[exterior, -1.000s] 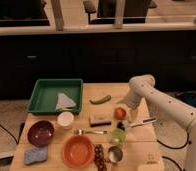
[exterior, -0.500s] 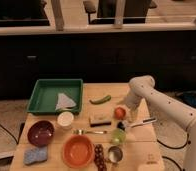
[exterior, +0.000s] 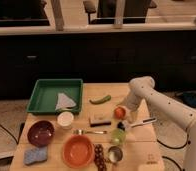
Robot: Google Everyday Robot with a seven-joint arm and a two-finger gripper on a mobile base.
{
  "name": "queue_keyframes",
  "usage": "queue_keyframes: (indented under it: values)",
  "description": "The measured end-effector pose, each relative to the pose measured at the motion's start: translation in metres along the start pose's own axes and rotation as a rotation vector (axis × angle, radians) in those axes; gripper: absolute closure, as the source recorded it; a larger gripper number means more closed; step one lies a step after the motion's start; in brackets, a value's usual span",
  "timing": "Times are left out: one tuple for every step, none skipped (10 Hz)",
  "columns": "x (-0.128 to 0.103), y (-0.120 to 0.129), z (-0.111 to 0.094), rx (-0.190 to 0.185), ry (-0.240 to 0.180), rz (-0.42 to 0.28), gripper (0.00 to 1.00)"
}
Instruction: Place apple in paper cup
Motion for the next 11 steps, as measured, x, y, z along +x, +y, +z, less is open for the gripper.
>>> queue_keyframes:
  values:
    - [0.0000,0.0007,0.0005,-0.001,-0.001,-0.003,0.20]
    - [-0.0002,0.0011,0.0013,-0.003,-0.002,-0.006,0.20]
    - [-0.0006,0.0010,0.0021,-0.005,-0.003,-0.011,0.20]
    - [-0.0007,0.0014,0.0026,-0.005,-0.003,-0.015,0.20]
    - [-0.0013,0.0024,0.0031,-0.009,-0.003,-0.026,0.20]
    - [-0.0023,0.0027,0.0037,-0.011,-0.005,-0.043,0.20]
    - [-0.0025,0.0030,0.0041,-0.014,-0.004,-0.048,0.20]
    - [-0.0031,0.0036,0.0029,-0.014,-0.002,-0.053,0.20]
    - [-0.0048,0.0017,0.0001,-0.010,0.001,-0.062,0.20]
    - [-0.0054,0.0006,-0.0009,-0.007,0.004,-0.066,0.20]
    - [-0.0063,-0.0025,-0.0041,-0.001,0.011,-0.078,0.20]
